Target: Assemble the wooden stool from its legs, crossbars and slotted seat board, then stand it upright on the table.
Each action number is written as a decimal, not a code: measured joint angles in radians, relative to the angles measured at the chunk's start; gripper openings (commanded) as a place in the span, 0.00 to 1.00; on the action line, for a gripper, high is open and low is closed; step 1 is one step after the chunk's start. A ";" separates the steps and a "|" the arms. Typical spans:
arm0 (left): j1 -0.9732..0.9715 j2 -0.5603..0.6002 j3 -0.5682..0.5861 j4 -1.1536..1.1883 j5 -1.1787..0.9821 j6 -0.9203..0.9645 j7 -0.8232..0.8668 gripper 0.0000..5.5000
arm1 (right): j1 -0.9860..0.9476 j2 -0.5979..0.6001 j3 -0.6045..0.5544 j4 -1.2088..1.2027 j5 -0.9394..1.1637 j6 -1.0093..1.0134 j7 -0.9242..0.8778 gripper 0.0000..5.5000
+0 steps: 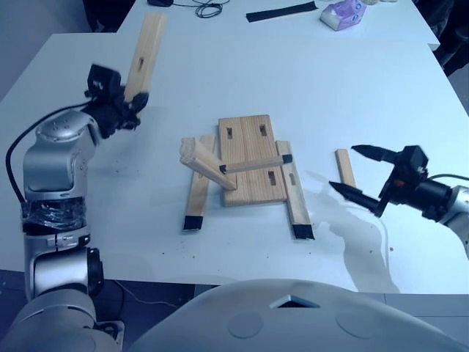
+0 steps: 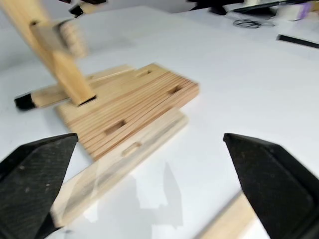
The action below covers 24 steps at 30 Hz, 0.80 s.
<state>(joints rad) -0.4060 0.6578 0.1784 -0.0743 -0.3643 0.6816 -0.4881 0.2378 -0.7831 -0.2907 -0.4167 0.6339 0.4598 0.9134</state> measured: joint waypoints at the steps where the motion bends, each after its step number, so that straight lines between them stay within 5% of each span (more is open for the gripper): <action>1: -0.045 -0.012 0.011 -0.022 -0.054 -0.007 -0.044 0.37 | -0.024 -0.006 -0.021 0.028 0.024 0.014 0.013 0.98; 7: -0.230 -0.025 0.105 -0.078 -0.307 -0.008 -0.201 0.37 | -0.109 -0.040 -0.073 0.129 0.139 0.100 0.091 0.98; 13: -0.220 0.003 0.133 -0.315 -0.719 0.185 -0.359 0.37 | -0.301 -0.111 -0.144 0.134 0.393 0.261 0.165 0.98; 24: -0.074 0.067 0.058 -0.488 -0.888 0.250 -0.445 0.37 | -0.501 -0.145 -0.136 0.010 0.720 0.440 0.105 0.98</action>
<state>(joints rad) -0.4803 0.7243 0.2361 -0.5619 -1.2519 0.9315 -0.9334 -0.2631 -0.9279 -0.4264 -0.4063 1.3536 0.9002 1.0188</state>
